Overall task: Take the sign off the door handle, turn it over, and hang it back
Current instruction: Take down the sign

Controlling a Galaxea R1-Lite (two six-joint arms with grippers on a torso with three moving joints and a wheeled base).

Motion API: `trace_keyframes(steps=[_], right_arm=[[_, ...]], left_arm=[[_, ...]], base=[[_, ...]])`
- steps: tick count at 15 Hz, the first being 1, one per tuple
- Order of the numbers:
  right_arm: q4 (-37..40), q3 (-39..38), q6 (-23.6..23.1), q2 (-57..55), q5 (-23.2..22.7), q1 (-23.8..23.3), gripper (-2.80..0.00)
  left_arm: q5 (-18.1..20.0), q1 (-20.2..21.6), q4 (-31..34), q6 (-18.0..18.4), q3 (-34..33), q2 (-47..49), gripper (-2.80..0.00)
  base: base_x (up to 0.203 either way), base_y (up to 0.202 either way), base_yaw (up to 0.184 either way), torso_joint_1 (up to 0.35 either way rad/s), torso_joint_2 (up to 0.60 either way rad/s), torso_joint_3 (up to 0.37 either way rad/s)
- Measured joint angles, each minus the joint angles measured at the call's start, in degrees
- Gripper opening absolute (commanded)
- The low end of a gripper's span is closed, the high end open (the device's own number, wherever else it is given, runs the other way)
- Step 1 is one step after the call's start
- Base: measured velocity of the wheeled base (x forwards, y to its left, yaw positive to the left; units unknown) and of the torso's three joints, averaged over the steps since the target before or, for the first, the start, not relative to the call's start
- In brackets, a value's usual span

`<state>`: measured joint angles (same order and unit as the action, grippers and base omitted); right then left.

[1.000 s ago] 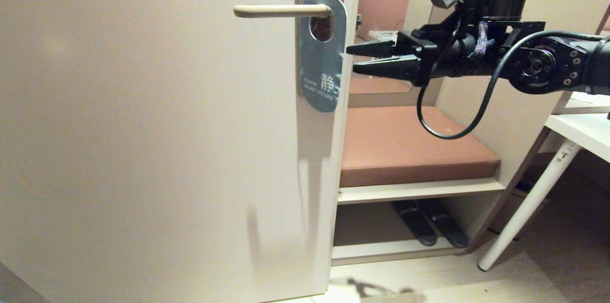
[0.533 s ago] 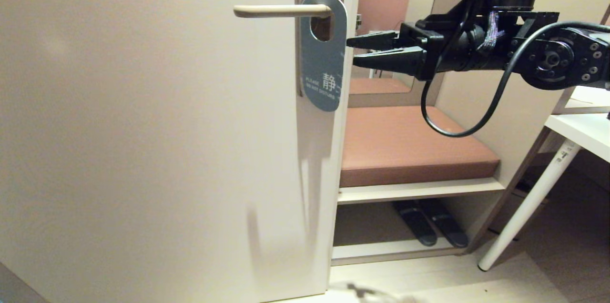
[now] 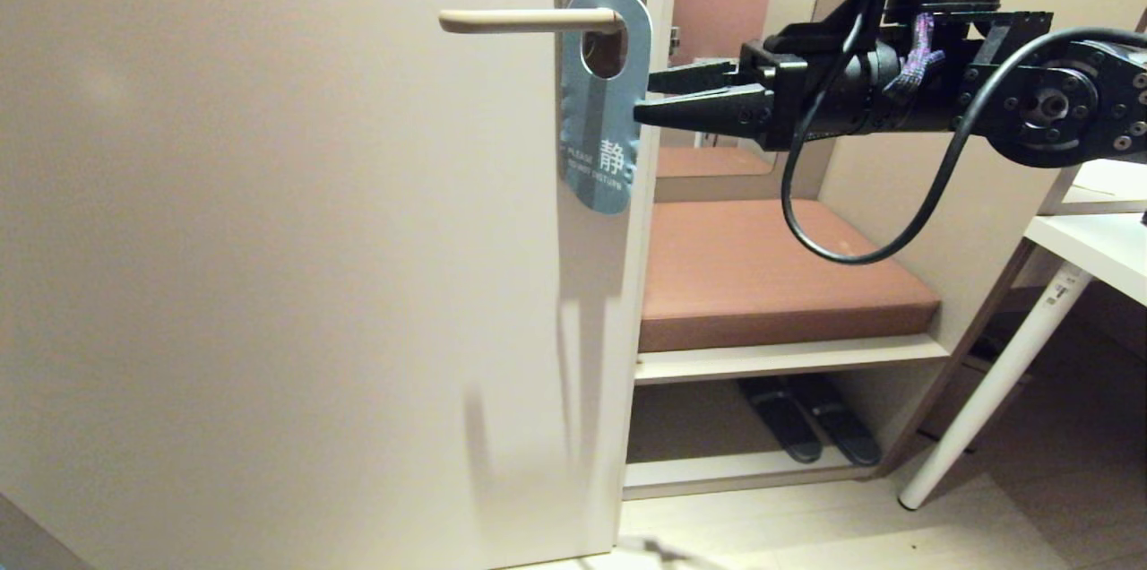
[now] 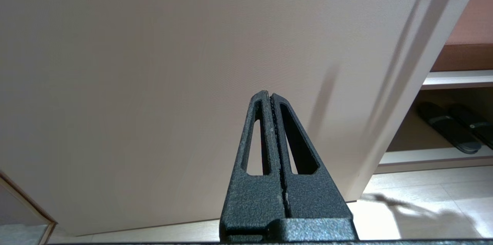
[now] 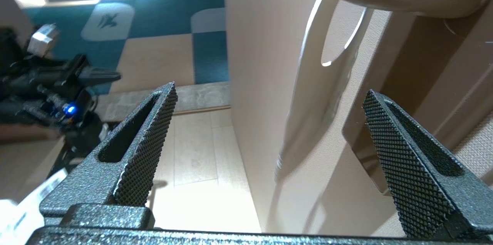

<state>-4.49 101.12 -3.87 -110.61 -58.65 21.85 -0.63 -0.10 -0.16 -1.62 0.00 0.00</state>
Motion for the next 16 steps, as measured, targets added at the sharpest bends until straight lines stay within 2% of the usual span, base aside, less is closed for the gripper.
trace_keyframes(steps=[5, 14, 16], right_arm=[[0.0, -0.2, 3.2, 0.7, 6.4, 1.5, 0.00], [-0.1, 0.4, 3.2, -0.2, 13.4, 4.4, 0.00], [-0.1, 0.4, 3.2, -0.5, 17.0, 5.2, 0.00]], left_arm=[[0.0, 0.0, 0.0, 0.0, 0.0, 0.0, -2.80], [0.0, 0.0, 0.0, 0.0, 0.0, 0.0, -2.80], [0.0, 0.0, 0.0, 0.0, 0.0, 0.0, -2.80]], base=[[0.000, 0.000, 0.000, 0.000, 0.00, 0.000], [0.000, 0.000, 0.000, 0.000, 0.00, 0.000], [0.000, 0.000, 0.000, 0.000, 0.00, 0.000]])
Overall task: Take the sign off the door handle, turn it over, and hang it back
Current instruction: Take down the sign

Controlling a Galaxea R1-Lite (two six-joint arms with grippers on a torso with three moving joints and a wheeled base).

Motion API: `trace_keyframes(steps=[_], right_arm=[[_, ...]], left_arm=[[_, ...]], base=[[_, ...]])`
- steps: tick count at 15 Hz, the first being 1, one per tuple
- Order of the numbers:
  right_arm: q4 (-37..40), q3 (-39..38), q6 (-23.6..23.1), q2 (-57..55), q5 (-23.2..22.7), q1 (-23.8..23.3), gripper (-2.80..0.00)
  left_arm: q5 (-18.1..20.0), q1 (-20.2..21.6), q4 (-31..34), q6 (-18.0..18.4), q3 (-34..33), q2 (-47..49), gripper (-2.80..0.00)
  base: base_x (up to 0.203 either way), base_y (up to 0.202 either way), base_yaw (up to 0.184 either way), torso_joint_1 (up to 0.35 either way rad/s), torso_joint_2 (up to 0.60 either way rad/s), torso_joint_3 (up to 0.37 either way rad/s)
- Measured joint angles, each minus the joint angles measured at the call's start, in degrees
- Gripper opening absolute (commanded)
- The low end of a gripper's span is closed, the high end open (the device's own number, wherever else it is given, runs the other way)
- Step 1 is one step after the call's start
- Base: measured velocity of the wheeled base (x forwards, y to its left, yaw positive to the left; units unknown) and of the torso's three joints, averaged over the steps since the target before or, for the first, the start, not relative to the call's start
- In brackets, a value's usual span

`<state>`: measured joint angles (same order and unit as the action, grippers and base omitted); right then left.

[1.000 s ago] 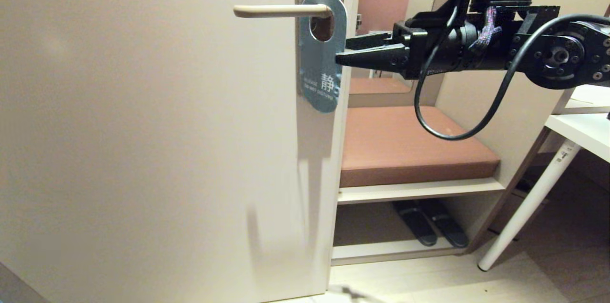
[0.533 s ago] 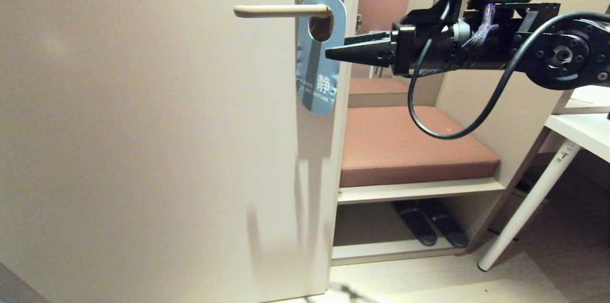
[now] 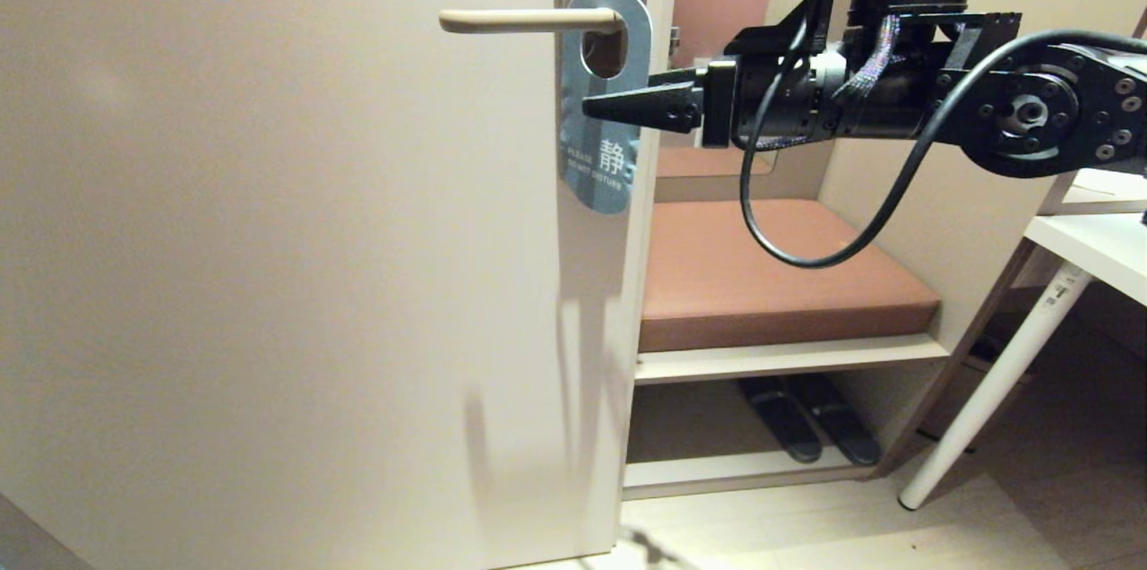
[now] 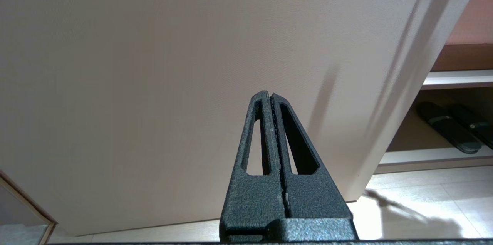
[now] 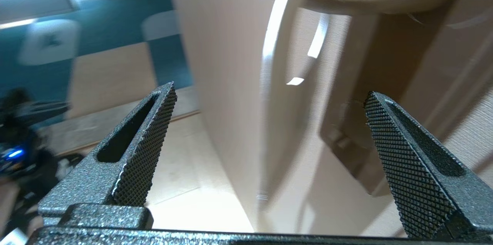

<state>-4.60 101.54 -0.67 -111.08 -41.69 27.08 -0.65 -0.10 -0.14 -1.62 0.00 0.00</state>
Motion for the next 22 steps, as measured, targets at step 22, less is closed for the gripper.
trace_keyframes(steps=[22], right_arm=[[0.0, -0.2, -0.1, 1.3, 10.3, 2.6, 0.00]], left_arm=[[0.0, 0.0, 0.0, 0.0, 0.0, 0.0, -2.80]], base=[[0.000, 0.000, 0.000, 0.000, 0.00, 0.000]])
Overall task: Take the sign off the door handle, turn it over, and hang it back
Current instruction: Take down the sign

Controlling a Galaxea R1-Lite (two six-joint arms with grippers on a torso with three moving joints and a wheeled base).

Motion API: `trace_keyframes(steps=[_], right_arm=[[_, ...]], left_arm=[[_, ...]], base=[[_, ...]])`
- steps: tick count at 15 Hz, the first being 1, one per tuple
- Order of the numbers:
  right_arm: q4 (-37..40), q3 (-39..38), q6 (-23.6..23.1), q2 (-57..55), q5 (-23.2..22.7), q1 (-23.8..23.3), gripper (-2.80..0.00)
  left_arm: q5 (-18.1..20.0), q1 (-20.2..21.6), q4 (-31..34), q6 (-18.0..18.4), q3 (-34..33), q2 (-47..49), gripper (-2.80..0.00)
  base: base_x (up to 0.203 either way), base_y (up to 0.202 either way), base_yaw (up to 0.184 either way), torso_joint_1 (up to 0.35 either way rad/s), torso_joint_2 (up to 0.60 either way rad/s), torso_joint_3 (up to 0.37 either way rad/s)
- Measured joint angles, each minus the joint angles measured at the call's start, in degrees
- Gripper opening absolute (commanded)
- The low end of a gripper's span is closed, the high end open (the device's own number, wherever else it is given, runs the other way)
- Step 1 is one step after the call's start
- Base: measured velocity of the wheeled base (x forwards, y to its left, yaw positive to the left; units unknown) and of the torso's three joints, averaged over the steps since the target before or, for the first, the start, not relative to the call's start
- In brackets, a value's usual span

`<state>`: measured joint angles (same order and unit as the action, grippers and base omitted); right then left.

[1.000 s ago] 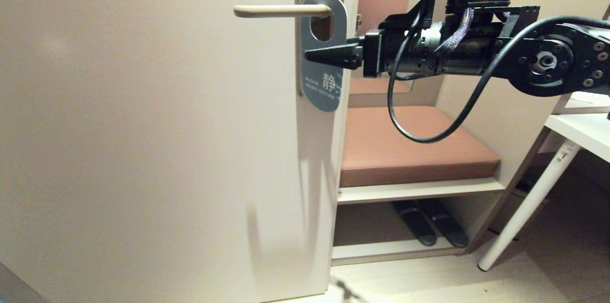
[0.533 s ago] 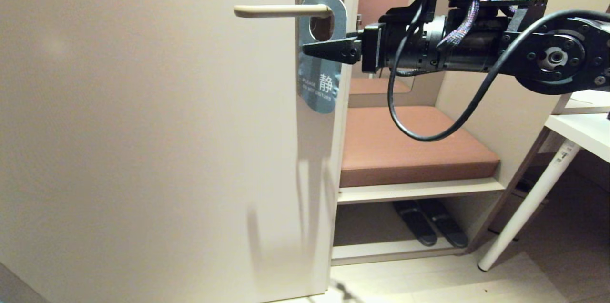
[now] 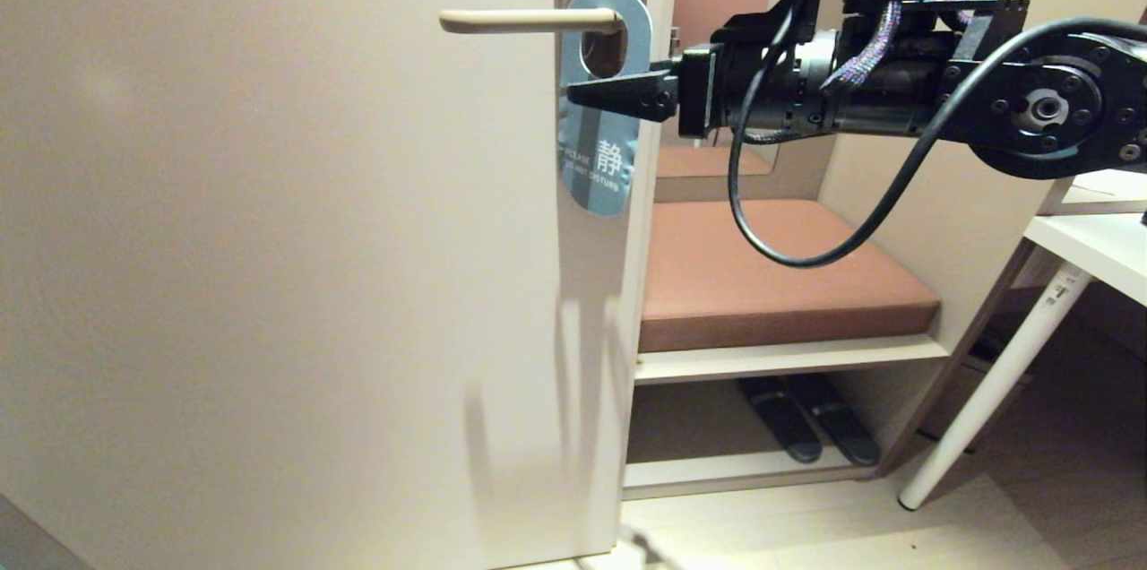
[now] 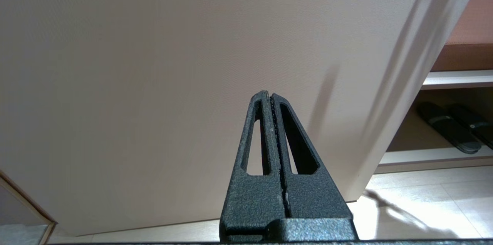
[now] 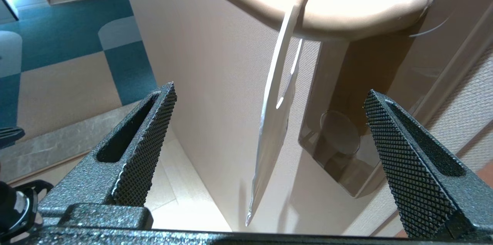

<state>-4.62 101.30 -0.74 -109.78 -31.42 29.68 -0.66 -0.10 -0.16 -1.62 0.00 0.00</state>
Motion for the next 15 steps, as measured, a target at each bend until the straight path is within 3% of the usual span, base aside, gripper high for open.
trace_keyframes(steps=[15], right_arm=[[-0.7, -0.9, 0.1, -0.4, 5.6, 0.9, 0.00]], left_arm=[[0.0, 0.0, 0.0, 0.0, 0.0, 0.0, -2.80]], base=[[0.000, 0.000, 0.000, 0.000, 0.00, 0.000]])
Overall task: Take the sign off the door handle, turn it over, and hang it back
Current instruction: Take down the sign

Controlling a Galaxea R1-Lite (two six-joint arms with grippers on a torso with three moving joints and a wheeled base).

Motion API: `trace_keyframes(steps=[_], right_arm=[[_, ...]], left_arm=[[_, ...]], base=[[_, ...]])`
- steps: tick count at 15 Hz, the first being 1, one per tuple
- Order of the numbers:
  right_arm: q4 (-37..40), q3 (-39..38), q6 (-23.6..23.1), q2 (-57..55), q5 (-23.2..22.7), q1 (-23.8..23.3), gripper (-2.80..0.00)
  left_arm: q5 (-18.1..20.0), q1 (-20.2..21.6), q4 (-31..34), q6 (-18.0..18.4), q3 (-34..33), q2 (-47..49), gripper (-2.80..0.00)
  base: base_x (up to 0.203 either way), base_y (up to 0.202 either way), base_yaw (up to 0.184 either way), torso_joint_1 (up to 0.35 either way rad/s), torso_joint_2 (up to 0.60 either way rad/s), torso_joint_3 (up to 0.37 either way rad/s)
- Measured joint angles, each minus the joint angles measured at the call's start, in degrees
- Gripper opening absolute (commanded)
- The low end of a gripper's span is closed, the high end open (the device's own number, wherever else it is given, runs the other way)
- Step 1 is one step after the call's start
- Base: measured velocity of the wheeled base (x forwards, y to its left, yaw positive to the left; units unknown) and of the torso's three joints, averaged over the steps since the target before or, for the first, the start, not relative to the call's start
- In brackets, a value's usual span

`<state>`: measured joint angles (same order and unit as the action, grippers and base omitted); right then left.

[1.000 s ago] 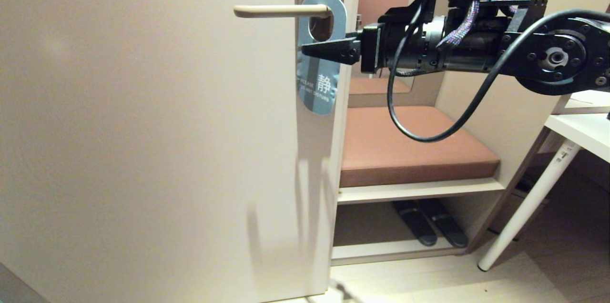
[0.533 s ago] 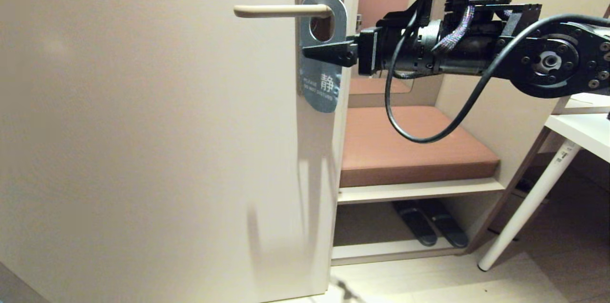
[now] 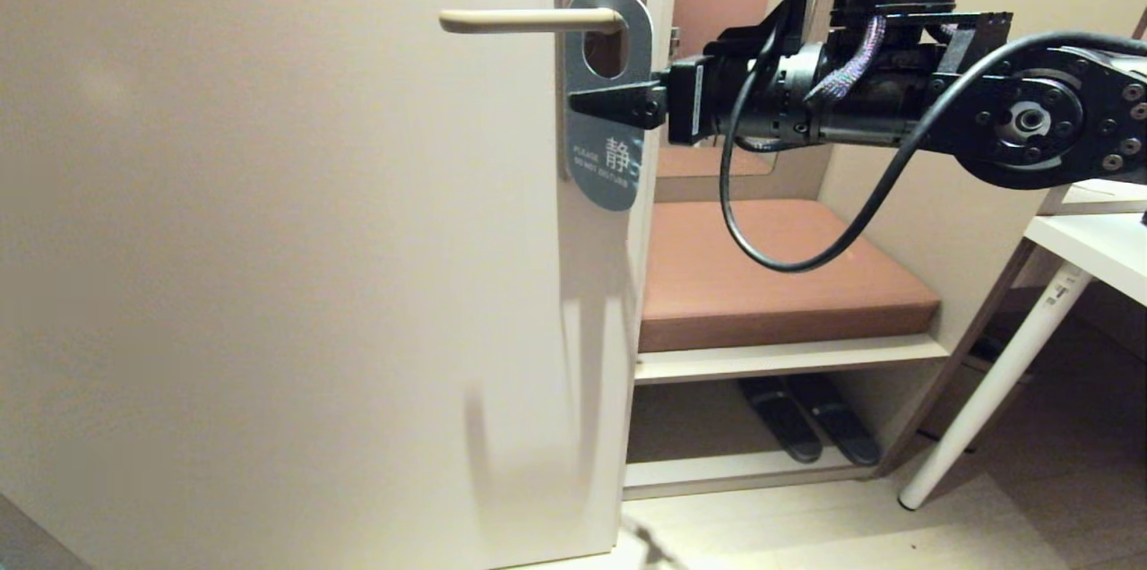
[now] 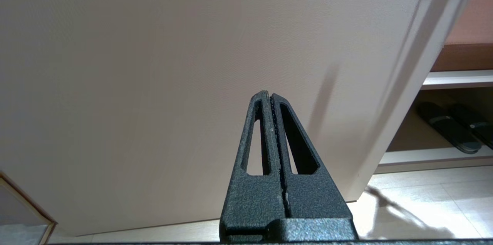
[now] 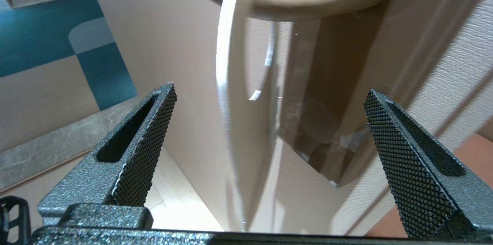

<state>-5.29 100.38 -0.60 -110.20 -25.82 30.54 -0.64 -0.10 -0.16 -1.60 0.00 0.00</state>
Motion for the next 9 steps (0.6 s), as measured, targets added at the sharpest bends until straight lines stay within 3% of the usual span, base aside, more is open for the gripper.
trace_keyframes(steps=[2, 3, 9], right_arm=[[0.0, 0.0, 0.0, 0.0, -0.1, 0.2, 0.00], [0.0, 0.0, 0.0, 0.1, 0.0, 0.2, -2.80], [0.0, 0.1, -0.2, 0.2, 0.0, 0.3, -2.80]], left_arm=[[0.0, 0.0, 0.0, 0.0, 0.0, 0.0, -2.80], [0.0, 0.0, 0.0, 0.0, 0.0, 0.0, -2.80], [0.0, 0.0, 0.0, 0.0, 0.0, 0.0, -2.80]], base=[[0.000, 0.000, 0.000, 0.000, 0.00, 0.000], [0.000, 0.000, 0.000, 0.000, 0.00, 0.000], [0.000, 0.000, 0.000, 0.000, 0.00, 0.000]])
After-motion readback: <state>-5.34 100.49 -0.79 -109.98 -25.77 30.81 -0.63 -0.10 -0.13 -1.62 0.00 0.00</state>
